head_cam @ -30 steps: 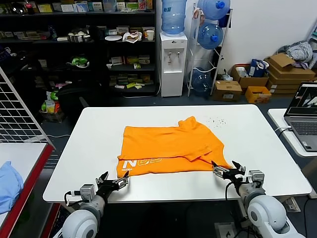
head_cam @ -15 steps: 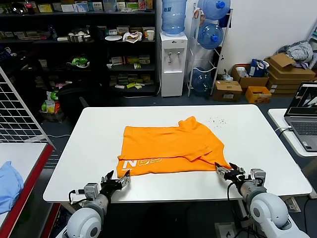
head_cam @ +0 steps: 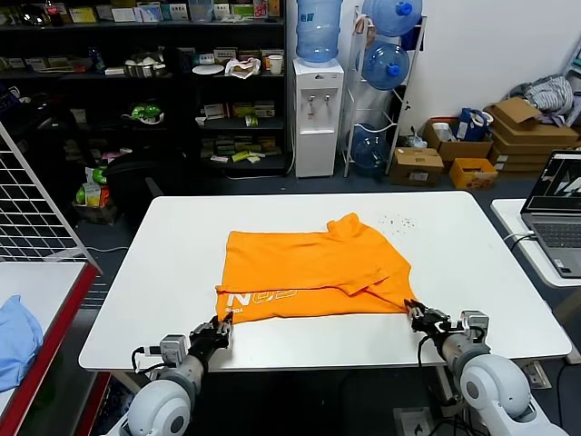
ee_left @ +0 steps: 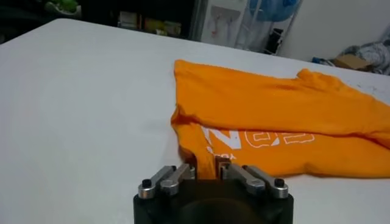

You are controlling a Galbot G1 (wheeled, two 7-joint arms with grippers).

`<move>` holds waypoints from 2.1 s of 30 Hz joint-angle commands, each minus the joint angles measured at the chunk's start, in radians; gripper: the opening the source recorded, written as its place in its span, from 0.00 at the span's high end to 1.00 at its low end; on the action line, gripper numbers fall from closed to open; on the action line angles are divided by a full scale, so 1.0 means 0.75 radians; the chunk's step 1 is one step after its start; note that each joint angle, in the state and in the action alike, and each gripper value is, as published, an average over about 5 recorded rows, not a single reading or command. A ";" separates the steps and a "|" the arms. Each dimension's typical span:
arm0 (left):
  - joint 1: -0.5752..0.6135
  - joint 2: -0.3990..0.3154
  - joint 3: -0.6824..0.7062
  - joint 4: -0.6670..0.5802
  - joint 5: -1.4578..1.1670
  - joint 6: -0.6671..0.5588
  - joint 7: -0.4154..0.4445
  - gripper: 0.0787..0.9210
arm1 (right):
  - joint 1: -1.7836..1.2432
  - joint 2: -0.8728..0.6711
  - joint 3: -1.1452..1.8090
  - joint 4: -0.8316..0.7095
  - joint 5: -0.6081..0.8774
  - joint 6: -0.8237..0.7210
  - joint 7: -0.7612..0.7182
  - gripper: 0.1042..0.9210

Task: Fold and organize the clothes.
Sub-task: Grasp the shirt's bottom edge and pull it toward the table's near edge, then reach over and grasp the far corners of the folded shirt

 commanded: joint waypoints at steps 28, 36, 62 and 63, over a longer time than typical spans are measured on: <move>0.344 0.234 -0.098 -0.423 -0.149 0.023 -0.099 0.98 | -0.586 -0.010 0.259 0.360 0.088 0.014 0.080 0.98; 0.450 0.231 -0.114 -0.458 -0.102 0.018 -0.100 0.98 | -0.632 0.019 0.266 0.349 0.001 0.046 0.090 0.98; -0.360 0.255 -0.090 0.000 -0.276 -0.060 0.006 0.30 | 0.631 -0.105 -0.248 -0.105 0.082 0.097 0.229 0.23; -0.444 0.231 -0.043 0.068 -0.290 -0.058 0.013 0.26 | 0.710 -0.091 -0.306 -0.167 0.096 0.085 0.240 0.19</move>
